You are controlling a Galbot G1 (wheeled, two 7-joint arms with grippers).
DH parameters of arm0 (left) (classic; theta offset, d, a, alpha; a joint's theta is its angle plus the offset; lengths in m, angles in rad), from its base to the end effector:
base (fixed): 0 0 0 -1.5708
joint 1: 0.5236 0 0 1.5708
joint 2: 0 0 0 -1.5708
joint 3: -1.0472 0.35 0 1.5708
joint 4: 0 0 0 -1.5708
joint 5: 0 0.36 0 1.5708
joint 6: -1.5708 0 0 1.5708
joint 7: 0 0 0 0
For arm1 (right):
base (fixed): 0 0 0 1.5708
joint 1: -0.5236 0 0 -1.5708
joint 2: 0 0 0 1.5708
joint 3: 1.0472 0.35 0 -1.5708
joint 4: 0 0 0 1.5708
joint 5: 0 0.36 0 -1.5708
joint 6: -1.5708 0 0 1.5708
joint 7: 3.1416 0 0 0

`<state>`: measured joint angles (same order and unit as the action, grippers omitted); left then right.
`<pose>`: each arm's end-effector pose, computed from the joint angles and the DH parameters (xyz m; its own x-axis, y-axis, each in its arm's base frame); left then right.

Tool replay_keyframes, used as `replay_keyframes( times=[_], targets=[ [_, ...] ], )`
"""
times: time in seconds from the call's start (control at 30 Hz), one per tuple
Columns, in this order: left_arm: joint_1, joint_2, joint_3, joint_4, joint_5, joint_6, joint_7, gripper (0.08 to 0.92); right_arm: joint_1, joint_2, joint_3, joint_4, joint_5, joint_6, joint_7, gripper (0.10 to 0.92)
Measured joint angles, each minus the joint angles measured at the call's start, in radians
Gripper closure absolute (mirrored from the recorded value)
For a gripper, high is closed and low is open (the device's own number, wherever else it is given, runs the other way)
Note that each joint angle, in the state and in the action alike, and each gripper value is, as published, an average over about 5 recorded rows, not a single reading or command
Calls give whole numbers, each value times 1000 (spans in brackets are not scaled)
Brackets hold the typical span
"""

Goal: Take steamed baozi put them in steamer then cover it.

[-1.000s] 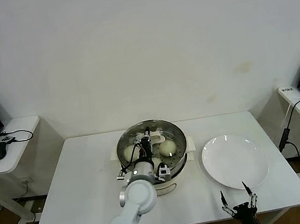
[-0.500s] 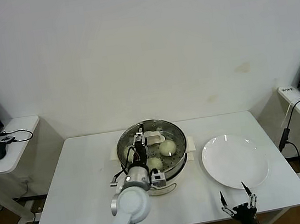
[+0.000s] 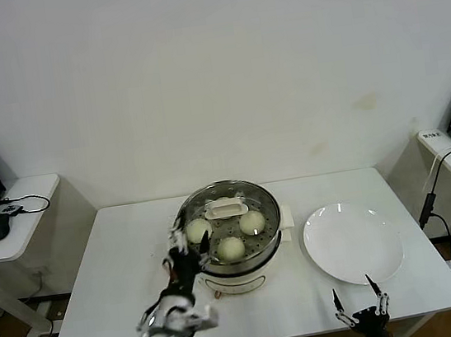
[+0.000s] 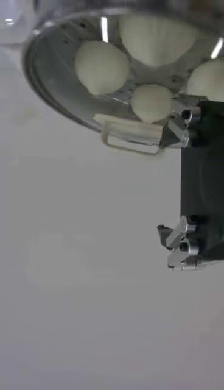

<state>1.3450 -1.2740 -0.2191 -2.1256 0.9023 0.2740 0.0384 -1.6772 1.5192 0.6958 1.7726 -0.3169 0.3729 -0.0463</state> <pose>0.2262 -0.0408 -0.2579 -0.9815 0.1915 -0.0080 0.0869 0.4819 0.8719 0.1191 -0.0747 -0.4264 -0.9949 -0.0366 0.0943 -0.0726 0.9078 -0.4132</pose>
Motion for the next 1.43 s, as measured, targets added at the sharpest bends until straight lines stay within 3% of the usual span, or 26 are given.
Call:
replay_keyframes(
  times=[0.27, 0.57, 0.97, 1.43],
  targets=[
    [218, 8, -173, -24, -522, -186, -151, 177, -35, -41, -17, 49, 88, -32, -29, 203],
    [396, -18, -258, 2, -909, -338, -238, 177, -85, -107, -10, 122, 235, -93, -96, 203],
    [495, -65, -302, 74, -1080, -459, -233, 177, -122, -140, -15, 170, 344, -130, -152, 202],
    [525, -86, -319, 105, -1122, -488, -213, 177, -139, -148, -25, 187, 400, -143, -167, 203]
  ],
)
